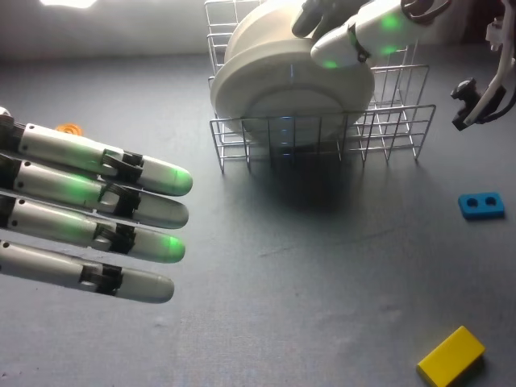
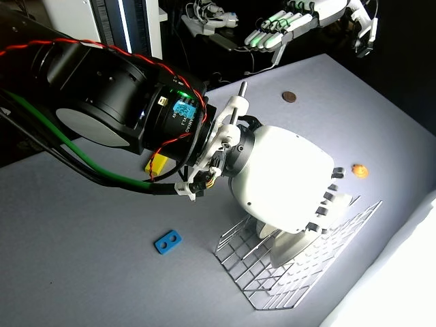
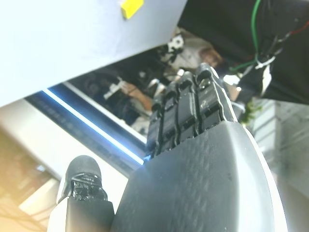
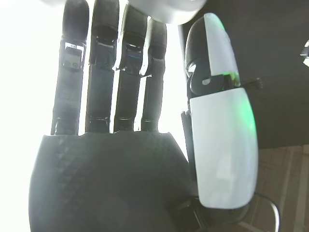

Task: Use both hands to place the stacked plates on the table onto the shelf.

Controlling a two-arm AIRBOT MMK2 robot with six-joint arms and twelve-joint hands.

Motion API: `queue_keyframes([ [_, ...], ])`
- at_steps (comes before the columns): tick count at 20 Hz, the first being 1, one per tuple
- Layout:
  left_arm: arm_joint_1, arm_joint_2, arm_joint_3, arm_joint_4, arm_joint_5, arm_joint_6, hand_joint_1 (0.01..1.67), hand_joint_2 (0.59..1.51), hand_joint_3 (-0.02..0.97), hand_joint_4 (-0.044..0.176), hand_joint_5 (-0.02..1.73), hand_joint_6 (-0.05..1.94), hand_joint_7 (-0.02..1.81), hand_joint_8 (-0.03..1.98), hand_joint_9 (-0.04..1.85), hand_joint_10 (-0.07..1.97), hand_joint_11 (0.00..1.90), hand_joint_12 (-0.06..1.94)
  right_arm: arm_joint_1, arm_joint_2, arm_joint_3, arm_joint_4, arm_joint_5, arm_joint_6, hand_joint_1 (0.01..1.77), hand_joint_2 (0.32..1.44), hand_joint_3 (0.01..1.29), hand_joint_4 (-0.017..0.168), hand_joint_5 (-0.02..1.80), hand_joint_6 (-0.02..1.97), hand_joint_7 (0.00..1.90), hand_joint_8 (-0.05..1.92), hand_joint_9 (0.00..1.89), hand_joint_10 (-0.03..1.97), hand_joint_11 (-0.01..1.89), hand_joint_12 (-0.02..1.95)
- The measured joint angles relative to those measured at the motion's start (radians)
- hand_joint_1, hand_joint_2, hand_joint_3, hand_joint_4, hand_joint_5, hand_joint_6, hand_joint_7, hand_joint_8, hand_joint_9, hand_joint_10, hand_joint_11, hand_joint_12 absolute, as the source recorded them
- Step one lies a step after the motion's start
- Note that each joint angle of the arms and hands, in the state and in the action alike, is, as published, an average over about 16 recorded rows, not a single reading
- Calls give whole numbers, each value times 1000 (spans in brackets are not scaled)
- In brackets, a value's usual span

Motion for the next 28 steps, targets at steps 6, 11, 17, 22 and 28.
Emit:
queue_keyframes([
  [6,-9,-3,0,-4,0,-1,20,1187,-1,0,109,19,114,0,79,19,31,74,32,41,-58,-65,19,2,1012,1056,9,-2,876,33,960,16,943,17,552,717],
  [11,-16,-4,8,-8,-4,-11,20,1191,-1,0,144,19,155,2,124,21,39,166,48,104,-148,-206,70,6,953,1058,9,-2,846,29,914,16,902,17,513,753],
  [17,-24,-5,9,-10,-10,-23,21,1204,0,16,473,373,542,442,479,485,319,777,17,211,-288,-429,151,10,678,1067,8,0,865,397,934,408,918,419,663,1134],
  [22,-30,-5,7,-12,-12,-31,150,1213,1,65,846,790,954,879,899,979,692,1330,-40,312,-403,-591,204,31,501,1119,9,3,1008,950,1060,966,1049,982,981,1483],
  [28,-34,-5,3,-14,-12,-32,233,1216,1,107,1202,1274,1355,1410,1293,1558,1084,1865,-87,380,-474,-667,224,43,325,1153,9,5,1101,1532,1145,1562,1139,1586,1267,1866],
])
